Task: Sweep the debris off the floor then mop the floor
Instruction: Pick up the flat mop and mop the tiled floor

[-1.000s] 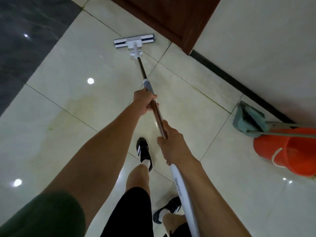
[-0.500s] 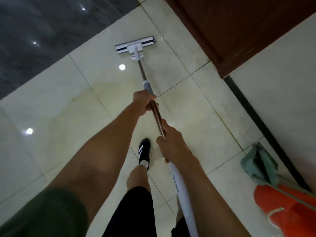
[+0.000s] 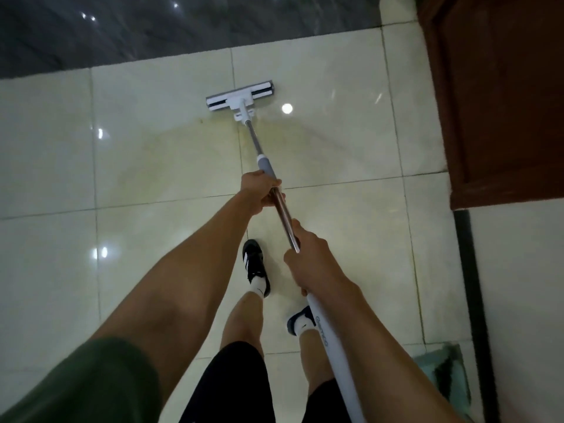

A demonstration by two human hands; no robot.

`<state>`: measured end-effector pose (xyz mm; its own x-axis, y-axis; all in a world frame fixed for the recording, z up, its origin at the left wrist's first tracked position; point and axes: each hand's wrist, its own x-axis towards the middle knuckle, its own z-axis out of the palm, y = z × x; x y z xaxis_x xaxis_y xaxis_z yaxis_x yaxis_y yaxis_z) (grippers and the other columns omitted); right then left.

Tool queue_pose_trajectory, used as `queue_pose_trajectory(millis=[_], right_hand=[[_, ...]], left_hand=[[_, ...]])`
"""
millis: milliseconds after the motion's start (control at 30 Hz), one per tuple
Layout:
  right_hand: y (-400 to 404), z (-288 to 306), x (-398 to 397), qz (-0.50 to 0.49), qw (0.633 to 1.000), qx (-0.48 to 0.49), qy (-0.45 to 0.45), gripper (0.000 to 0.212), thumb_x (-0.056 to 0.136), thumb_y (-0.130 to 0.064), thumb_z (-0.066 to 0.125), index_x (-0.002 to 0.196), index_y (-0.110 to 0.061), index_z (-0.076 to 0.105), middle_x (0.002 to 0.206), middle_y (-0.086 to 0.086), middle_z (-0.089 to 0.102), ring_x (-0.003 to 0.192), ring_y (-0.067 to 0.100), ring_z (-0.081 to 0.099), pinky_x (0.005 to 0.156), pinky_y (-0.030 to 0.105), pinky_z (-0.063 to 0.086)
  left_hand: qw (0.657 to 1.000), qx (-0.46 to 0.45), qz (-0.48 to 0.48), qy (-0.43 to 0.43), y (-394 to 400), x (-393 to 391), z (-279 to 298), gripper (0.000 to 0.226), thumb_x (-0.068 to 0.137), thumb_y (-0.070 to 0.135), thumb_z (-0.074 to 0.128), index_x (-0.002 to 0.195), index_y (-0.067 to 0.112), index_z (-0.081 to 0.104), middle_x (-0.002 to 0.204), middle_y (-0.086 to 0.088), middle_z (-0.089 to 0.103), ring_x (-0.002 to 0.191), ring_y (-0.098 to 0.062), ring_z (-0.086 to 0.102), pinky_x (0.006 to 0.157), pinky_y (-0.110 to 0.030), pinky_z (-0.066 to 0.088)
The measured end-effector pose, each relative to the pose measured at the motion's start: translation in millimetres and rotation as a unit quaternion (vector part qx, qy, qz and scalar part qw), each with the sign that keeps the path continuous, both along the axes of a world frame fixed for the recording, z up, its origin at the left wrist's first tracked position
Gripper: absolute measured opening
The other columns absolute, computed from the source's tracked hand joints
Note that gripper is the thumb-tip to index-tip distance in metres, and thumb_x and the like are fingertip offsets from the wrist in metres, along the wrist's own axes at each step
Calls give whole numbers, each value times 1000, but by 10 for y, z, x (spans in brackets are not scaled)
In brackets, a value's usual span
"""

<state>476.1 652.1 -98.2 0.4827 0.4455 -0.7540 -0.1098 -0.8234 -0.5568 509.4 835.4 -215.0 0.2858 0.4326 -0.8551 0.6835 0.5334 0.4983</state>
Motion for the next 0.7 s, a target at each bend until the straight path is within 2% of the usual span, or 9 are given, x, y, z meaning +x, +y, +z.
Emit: queue_pose_trajectory(millis=[167,233,267,367,433,533,600,700], right_hand=[[710,9,-102,85,996,13,-1,67,97,-9,45,157,-26,23,112,10,61,80,19,61,66,33,56],[1057,18,-202,114,993,19,6,65,98,-10,45,156,-27,23,102,5,59,74,17,59,61,30,55],[1238,20,-258,127,992,21,10,65,98,-10,45,156,-28,23,104,5,59,75,17,60,62,30,55],[1760,17,-430,181,983,23,6,65,97,-12,46,156,-28,23,115,10,60,89,24,63,78,37,58],[2100,14,-542,219,976,18,1,65,97,-11,45,156,-28,24,112,9,60,89,26,63,77,37,58],[2571,36,-746,285,958,-4,-10,64,98,-12,46,155,-28,23,100,6,57,82,24,61,66,32,54],[2834,51,-912,328,944,-9,-15,64,99,-14,46,156,-28,21,97,5,56,80,23,62,68,33,56],[3174,64,-1188,384,923,-9,-17,66,99,-14,44,157,-28,18,104,9,59,82,23,61,73,35,56]], left_hand=[[997,12,73,7,779,-412,38,44,87,-3,74,127,-3,55,91,-23,69,67,-33,73,68,-49,64],[994,15,103,11,1134,-636,63,41,88,-3,73,125,-5,56,92,-23,68,68,-33,73,67,-48,64],[993,16,118,12,1311,-754,71,40,88,-3,73,125,-5,56,93,-23,68,69,-33,73,67,-47,64],[986,19,164,4,1812,-1127,80,44,89,-4,71,129,-6,53,98,-23,67,70,-32,72,63,-44,64],[979,19,202,-1,2109,-1377,93,47,89,-6,70,131,-6,51,100,-24,64,69,-33,72,60,-42,63],[965,18,260,-9,2494,-1777,139,42,88,-7,70,126,-5,51,98,-25,63,70,-35,70,58,-43,63],[957,16,290,-11,2705,-2065,164,33,89,-7,69,118,-5,53,91,-23,61,70,-36,69,63,-47,63],[943,16,331,-9,2951,-2532,161,25,89,-6,69,111,-8,56,88,-23,59,68,-36,68,66,-48,63]])
